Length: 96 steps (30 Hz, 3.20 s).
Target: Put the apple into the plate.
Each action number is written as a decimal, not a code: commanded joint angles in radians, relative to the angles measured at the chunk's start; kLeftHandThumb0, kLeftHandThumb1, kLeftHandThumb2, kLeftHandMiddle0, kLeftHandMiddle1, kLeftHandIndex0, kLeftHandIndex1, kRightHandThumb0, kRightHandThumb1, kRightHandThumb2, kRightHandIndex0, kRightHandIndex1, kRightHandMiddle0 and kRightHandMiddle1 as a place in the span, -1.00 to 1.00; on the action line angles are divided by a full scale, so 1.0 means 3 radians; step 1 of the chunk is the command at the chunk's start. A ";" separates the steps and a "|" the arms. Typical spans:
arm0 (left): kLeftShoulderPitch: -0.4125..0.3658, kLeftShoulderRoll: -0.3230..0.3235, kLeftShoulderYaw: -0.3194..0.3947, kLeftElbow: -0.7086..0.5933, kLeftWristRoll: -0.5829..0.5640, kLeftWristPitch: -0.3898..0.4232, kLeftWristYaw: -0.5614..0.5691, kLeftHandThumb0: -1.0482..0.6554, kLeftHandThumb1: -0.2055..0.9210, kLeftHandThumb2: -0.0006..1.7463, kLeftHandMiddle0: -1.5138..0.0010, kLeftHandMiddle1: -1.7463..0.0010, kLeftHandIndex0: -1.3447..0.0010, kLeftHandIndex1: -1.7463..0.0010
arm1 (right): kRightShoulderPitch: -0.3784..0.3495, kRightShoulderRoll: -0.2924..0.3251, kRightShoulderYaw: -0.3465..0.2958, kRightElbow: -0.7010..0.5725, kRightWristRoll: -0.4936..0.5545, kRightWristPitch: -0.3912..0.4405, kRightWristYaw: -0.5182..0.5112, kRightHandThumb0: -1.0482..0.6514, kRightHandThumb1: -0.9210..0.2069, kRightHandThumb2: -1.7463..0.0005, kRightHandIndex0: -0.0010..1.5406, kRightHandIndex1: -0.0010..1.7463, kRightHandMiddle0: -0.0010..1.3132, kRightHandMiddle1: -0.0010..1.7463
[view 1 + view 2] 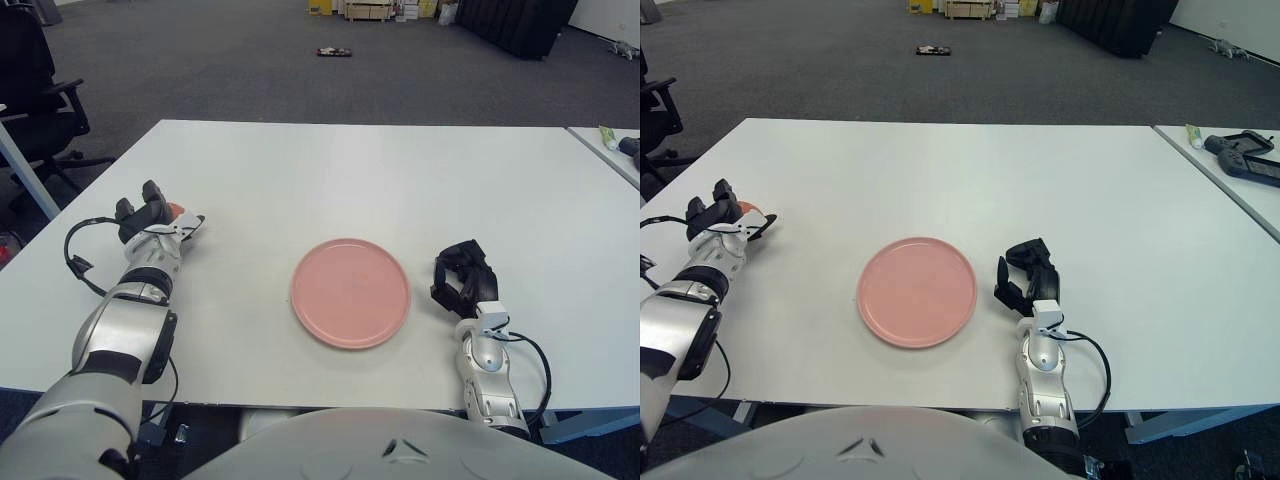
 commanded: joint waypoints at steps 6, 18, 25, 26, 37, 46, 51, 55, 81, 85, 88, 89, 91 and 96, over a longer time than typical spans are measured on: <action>0.0192 -0.0074 -0.0082 0.0120 -0.0020 -0.0069 -0.0260 -0.97 1.00 -0.24 0.98 0.99 1.00 0.63 | 0.0023 0.0024 -0.0016 0.0005 0.0018 0.0074 -0.0042 -0.24 -0.38 -0.15 -0.25 0.55 -0.37 1.00; 0.0262 -0.0041 -0.0382 0.0140 0.0202 -0.0225 -0.0144 -0.45 0.02 0.18 0.71 -0.63 0.83 -0.91 | 0.0022 0.0040 -0.0033 -0.0023 0.0087 0.0061 -0.0021 -0.23 -0.45 -0.09 -0.27 0.52 -0.41 1.00; 0.0262 -0.0040 -0.0485 0.0158 0.0267 -0.0205 -0.0125 0.14 -0.10 0.47 0.24 -0.88 0.41 -0.99 | 0.0012 0.0011 -0.0028 -0.0013 0.0064 0.0005 -0.0025 -0.24 -0.41 -0.13 -0.24 0.54 -0.39 1.00; 0.0264 -0.0039 -0.0491 0.0160 0.0272 -0.0208 -0.0119 0.17 -0.14 0.52 0.20 -0.91 0.38 -0.99 | 0.0013 0.0009 -0.0027 -0.0016 0.0060 0.0004 -0.0027 -0.24 -0.40 -0.13 -0.24 0.54 -0.38 1.00; 0.0159 -0.0072 -0.0592 0.0046 0.0298 -0.0128 -0.0023 0.23 -0.58 0.81 -0.11 -0.79 0.03 -1.00 | 0.0040 0.0020 -0.0035 -0.0082 0.0106 0.0069 -0.0013 -0.24 -0.37 -0.15 -0.26 0.52 -0.37 1.00; 0.0242 -0.0018 -0.0443 0.0161 0.0153 -0.0281 -0.0054 0.23 -0.58 0.84 -0.10 -0.87 0.06 -1.00 | 0.0052 0.0012 -0.0031 -0.0140 0.0077 0.0149 -0.0025 -0.24 -0.38 -0.15 -0.24 0.51 -0.37 1.00; 0.0222 -0.0063 -0.0409 0.0119 0.0112 -0.0305 0.0002 0.23 -0.62 0.82 -0.17 -0.73 -0.01 -1.00 | 0.0049 -0.0005 -0.0029 -0.0132 0.0058 0.0139 -0.0023 -0.25 -0.35 -0.17 -0.23 0.53 -0.35 1.00; 0.0215 -0.0072 -0.0411 0.0108 0.0099 -0.0321 0.0013 0.23 -0.66 0.79 -0.23 -0.54 -0.11 -1.00 | 0.0050 -0.0016 -0.0028 -0.0130 0.0047 0.0160 -0.0023 -0.25 -0.34 -0.18 -0.23 0.54 -0.35 1.00; 0.0178 -0.0054 -0.0364 0.0104 0.0064 -0.0486 -0.0077 0.23 -0.70 0.79 -0.30 -0.45 -0.14 -1.00 | 0.0035 -0.0006 -0.0039 -0.0105 0.0071 0.0157 -0.0048 -0.24 -0.38 -0.15 -0.23 0.52 -0.37 1.00; 0.0173 -0.0051 -0.0354 0.0098 0.0054 -0.0520 -0.0065 0.23 -0.72 0.81 -0.31 -0.49 -0.12 -1.00 | 0.0032 -0.0007 -0.0038 -0.0091 0.0075 0.0120 -0.0046 -0.24 -0.39 -0.14 -0.23 0.52 -0.37 1.00; 0.0169 -0.0047 -0.0344 0.0087 0.0045 -0.0570 -0.0040 0.23 -0.73 0.83 -0.30 -0.54 -0.09 -1.00 | 0.0032 -0.0005 -0.0039 -0.0082 0.0065 0.0091 -0.0058 -0.24 -0.37 -0.16 -0.22 0.52 -0.36 1.00; 0.0171 -0.0046 -0.0344 0.0086 0.0044 -0.0584 -0.0032 0.23 -0.73 0.84 -0.30 -0.56 -0.08 -1.00 | 0.0032 -0.0005 -0.0039 -0.0081 0.0061 0.0086 -0.0061 -0.25 -0.35 -0.17 -0.22 0.52 -0.35 1.00; 0.0151 -0.0033 -0.0350 0.0049 0.0044 -0.0618 -0.0008 0.23 -0.73 0.85 -0.29 -0.58 -0.07 -1.00 | 0.0032 -0.0006 -0.0038 -0.0079 0.0055 0.0078 -0.0066 -0.25 -0.33 -0.19 -0.21 0.52 -0.34 1.00; 0.0137 -0.0023 -0.0372 -0.0060 0.0058 -0.0662 0.0071 0.23 -0.72 0.86 -0.28 -0.63 -0.06 -1.00 | 0.0035 0.0000 -0.0034 -0.0086 0.0067 0.0080 -0.0060 -0.25 -0.30 -0.21 -0.20 0.52 -0.32 1.00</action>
